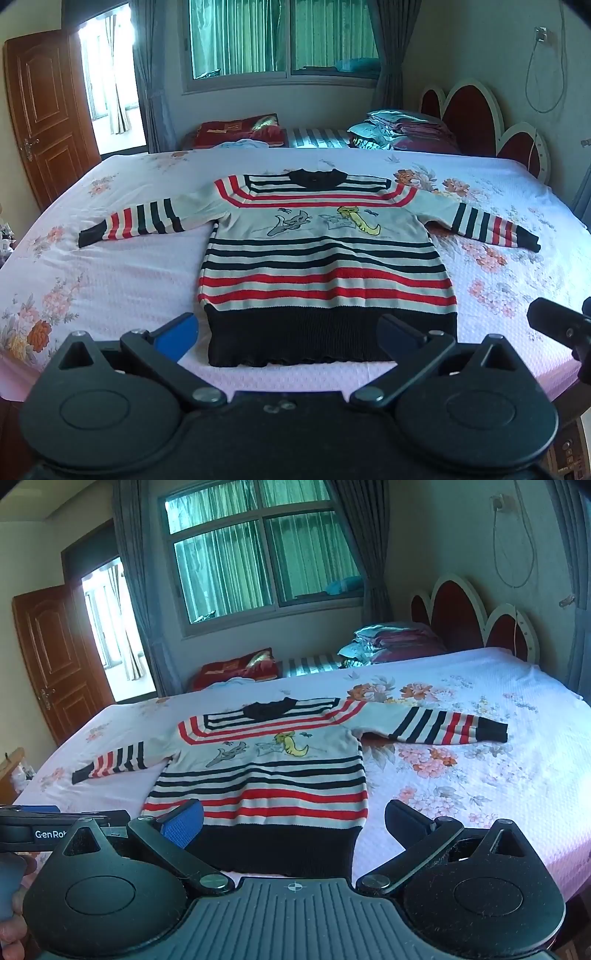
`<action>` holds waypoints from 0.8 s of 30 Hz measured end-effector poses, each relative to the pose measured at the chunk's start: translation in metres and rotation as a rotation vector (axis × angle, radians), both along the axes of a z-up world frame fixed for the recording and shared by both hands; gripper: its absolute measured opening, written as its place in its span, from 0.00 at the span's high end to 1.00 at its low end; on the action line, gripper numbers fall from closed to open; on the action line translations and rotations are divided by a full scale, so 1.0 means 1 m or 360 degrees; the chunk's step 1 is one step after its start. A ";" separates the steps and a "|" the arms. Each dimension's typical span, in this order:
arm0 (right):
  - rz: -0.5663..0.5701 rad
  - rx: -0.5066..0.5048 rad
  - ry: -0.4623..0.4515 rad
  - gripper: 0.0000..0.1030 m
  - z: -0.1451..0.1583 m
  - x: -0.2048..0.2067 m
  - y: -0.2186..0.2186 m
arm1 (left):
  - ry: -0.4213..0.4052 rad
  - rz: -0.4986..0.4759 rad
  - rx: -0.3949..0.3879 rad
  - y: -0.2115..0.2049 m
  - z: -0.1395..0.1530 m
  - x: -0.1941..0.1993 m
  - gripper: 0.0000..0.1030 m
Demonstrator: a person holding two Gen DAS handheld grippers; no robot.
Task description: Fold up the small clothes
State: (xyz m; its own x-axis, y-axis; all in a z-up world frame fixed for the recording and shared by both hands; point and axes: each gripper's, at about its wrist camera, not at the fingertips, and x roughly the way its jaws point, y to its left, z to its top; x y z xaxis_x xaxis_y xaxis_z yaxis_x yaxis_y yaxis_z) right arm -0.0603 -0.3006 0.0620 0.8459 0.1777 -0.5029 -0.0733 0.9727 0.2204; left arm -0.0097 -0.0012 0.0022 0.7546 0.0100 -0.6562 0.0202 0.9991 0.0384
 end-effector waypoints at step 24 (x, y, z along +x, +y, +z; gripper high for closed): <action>-0.0013 -0.0037 0.0010 0.00 -0.001 0.007 0.006 | -0.0024 0.0027 0.0007 0.012 0.002 0.001 0.00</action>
